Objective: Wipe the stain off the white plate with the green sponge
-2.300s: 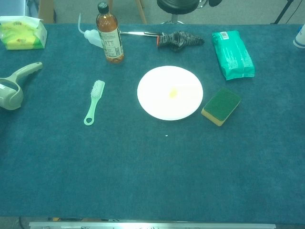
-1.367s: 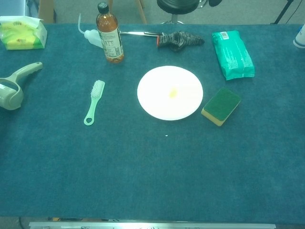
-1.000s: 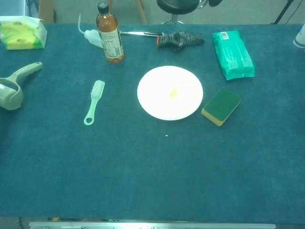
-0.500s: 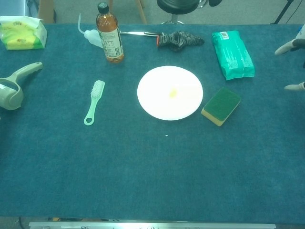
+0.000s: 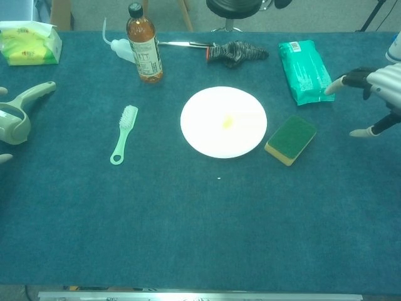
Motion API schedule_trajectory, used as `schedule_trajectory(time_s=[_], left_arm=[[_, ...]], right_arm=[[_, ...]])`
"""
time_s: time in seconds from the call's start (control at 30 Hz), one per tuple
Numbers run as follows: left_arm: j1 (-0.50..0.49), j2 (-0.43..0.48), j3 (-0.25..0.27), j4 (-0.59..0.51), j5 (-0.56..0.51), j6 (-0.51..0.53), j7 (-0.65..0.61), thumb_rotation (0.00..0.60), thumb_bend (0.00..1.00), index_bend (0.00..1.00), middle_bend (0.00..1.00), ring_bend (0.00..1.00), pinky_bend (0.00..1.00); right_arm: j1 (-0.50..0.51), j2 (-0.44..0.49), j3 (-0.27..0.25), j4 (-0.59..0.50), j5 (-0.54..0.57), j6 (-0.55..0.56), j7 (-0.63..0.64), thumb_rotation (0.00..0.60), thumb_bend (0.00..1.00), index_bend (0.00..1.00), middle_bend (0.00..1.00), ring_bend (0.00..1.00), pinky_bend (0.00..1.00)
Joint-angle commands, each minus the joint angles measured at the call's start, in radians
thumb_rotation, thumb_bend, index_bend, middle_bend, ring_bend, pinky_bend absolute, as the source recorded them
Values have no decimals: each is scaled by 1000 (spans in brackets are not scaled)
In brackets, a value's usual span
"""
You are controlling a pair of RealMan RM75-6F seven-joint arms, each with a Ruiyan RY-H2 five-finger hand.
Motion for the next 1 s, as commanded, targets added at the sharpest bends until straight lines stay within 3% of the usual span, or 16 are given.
schedule_trajectory(time_s=[0.03, 0.23, 0.37, 0.7, 1.0], left_arm=[[0, -4, 1, 5, -2, -2, -6, 600, 94, 111, 0, 41, 284], [0, -7, 5, 20, 3, -4, -25, 600, 93, 111, 0, 41, 284], [4, -16, 8, 43, -4, -9, -51, 600, 94, 111, 0, 41, 284], [7, -38, 13, 77, -11, -21, -83, 600, 93, 111, 0, 42, 284], [12, -51, 15, 101, -18, -29, -110, 600, 93, 111, 0, 42, 284]], right_arm=[[22, -25, -20, 47, -33, 11, -24, 600, 0, 287, 281, 200, 445], [41, -43, -31, 84, -48, 5, -40, 600, 0, 287, 281, 200, 450], [67, -93, -48, 170, -71, -6, -36, 600, 0, 287, 281, 200, 450], [117, -220, -74, 408, -100, 39, 105, 600, 0, 287, 281, 200, 450], [160, -290, -88, 518, -112, 86, 207, 600, 0, 287, 281, 200, 450]])
